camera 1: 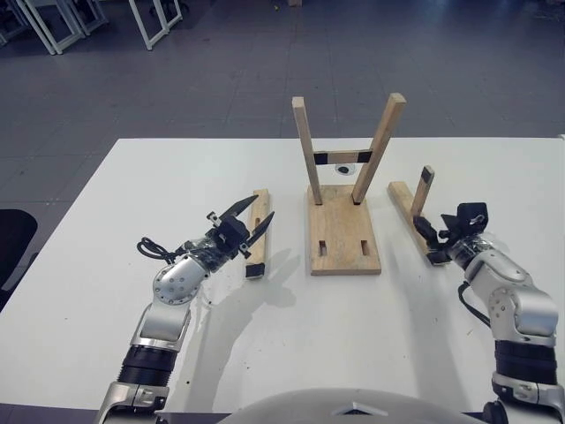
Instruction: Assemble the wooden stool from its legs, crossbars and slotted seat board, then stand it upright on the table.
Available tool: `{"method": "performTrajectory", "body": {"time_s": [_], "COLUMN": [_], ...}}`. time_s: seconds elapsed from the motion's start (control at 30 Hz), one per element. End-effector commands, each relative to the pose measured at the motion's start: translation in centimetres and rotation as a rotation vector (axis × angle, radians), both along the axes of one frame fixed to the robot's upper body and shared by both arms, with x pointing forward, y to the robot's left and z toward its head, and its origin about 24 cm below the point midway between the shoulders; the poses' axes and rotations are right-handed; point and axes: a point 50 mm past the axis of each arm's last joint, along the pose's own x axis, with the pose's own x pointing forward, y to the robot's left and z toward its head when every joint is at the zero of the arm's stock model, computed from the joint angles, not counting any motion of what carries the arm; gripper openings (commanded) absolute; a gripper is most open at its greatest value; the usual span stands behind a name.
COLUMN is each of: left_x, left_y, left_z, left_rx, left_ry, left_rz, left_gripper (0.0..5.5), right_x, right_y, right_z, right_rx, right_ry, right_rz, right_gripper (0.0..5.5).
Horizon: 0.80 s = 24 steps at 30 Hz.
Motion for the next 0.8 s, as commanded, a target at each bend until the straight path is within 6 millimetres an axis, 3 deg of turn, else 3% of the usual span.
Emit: {"method": "performTrajectory", "body": {"time_s": [0.03,0.23,0.4,0.47,0.57,0.63,0.73,0.8], "left_x": [0.1,0.0,0.1,0.2,0.5,1.0,1.4,1.5], "left_y": [0.2,0.1,0.2,0.3,0.5,0.5,-0.1,-0.5], "left_z": [0.0,-0.1,0.0,0.0,0.6,1.2,2.8,3.9], "left_rx": [0.003,-0.002,-0.002,-0.002,-0.032,-0.111,-0.37,-0.548], "left_ry": [0.008,0.011,0.009,0.007,-0.002,0.055,0.165,0.227], "left_rz": [0.006,0.012,0.015,0.018,0.038,0.076,0.061,0.03], "left_gripper": [2.18,2.18,2.18,2.18,2.18,2.18,2.18,2.18], "right_x": [-0.5,-0.3,0.0,0.4,1.6,2.7,3.3,3.3], "right_y": [-1.0,-0.9,-0.3,-0.2,-0.2,-0.3,-0.3,-0.1], "right_z": [-2.1,-3.9,-4.1,-3.3,-0.4,3.2,8.2,10.5], "right_rx": [-0.076,-0.144,-0.135,-0.148,-0.105,-0.047,0.03,0.076], "right_ry": [0.069,0.132,0.119,0.07,-0.071,-0.222,-0.418,-0.509], "right_rz": [-0.029,-0.009,-0.008,-0.02,-0.054,-0.071,-0.051,-0.015], "right_gripper": [3.6,3.6,2.77,2.38,2.0,2.0,2.0,2.0]}}
